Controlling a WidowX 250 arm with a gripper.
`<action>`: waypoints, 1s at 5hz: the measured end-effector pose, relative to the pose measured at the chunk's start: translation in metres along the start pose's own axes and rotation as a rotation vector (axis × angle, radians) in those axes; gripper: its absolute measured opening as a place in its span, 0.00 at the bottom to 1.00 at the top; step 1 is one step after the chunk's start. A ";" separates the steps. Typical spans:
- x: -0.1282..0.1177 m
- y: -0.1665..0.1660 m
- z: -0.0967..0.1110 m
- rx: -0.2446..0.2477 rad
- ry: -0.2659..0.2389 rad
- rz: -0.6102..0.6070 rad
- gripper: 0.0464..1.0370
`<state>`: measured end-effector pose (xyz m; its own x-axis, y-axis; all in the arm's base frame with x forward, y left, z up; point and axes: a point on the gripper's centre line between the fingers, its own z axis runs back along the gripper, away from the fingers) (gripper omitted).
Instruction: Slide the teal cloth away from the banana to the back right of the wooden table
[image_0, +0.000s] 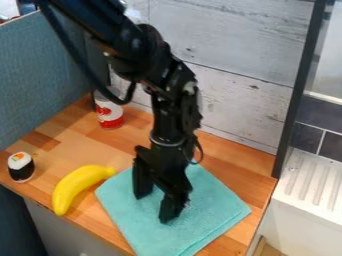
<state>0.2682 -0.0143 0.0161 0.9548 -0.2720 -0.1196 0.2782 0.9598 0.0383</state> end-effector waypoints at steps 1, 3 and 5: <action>0.012 -0.002 -0.005 -0.015 0.021 0.000 0.96; 0.048 -0.004 0.000 -0.069 0.009 0.091 0.96; 0.066 -0.006 0.007 -0.068 0.086 0.357 0.96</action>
<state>0.3298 -0.0384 0.0146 0.9774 0.0851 -0.1936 -0.0815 0.9963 0.0267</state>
